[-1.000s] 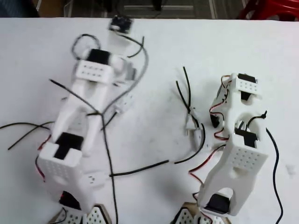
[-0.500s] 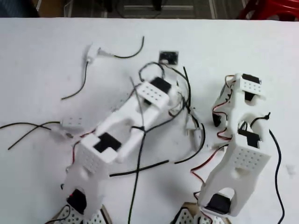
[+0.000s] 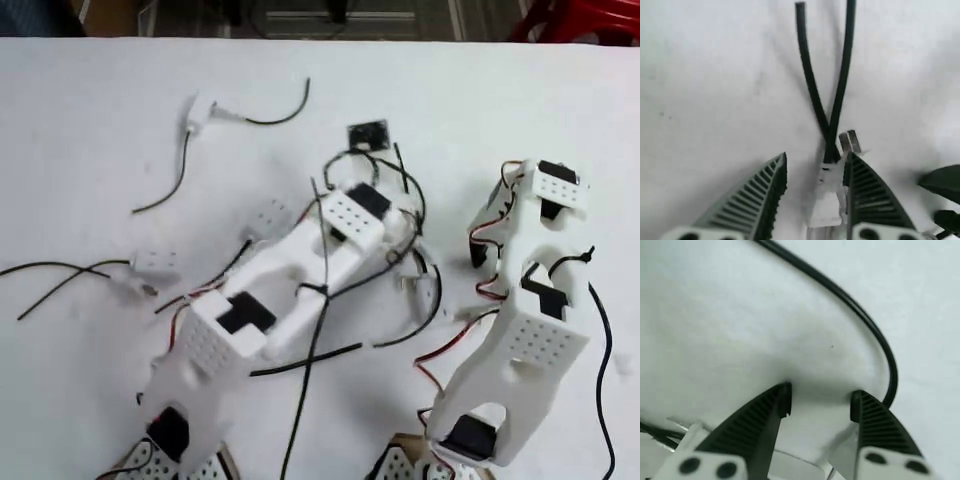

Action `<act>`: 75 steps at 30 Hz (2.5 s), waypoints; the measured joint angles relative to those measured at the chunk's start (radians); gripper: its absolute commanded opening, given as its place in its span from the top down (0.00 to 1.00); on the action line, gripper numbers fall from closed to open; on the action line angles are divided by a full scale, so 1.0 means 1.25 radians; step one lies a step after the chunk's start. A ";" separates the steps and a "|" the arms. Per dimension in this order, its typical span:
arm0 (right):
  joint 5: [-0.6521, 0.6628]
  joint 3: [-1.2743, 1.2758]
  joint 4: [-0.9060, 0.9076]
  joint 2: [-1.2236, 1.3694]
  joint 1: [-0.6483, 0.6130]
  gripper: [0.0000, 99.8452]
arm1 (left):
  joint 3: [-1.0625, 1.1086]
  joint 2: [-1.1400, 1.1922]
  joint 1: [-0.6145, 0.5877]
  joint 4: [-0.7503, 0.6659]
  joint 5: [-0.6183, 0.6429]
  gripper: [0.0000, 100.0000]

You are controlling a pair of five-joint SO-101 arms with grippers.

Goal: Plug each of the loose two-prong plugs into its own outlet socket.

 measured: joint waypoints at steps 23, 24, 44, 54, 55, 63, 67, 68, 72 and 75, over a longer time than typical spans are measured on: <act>-0.001 -0.009 0.000 0.018 0.002 0.79 | -0.123 0.092 0.074 0.198 0.085 0.80; -0.001 -0.010 0.000 0.018 0.002 0.79 | -0.128 0.103 0.074 0.195 0.085 0.80; -0.001 -0.010 0.000 0.018 0.007 0.79 | -0.137 0.122 0.074 0.168 -0.017 0.98; -0.001 -0.010 0.000 0.018 0.007 0.79 | -0.329 0.126 0.074 0.324 -0.095 0.98; -0.001 -0.010 0.000 0.020 0.007 0.79 | -0.372 0.126 0.074 0.362 -0.103 0.98; -0.001 -0.010 0.000 0.020 0.007 0.79 | -0.705 0.125 0.043 0.617 -0.090 0.98; -0.001 -0.010 0.000 0.020 0.007 0.79 | -0.741 0.125 -0.041 0.633 -0.052 0.98; -0.001 -0.010 0.000 0.020 0.007 0.79 | -0.744 0.124 -0.056 0.636 -0.044 0.98; -0.001 -0.010 0.000 0.020 0.007 0.79 | -0.745 0.055 -0.098 0.636 -0.041 0.98; -0.001 -0.018 0.000 0.026 0.007 0.79 | -0.718 -0.061 -0.126 0.636 -0.041 0.98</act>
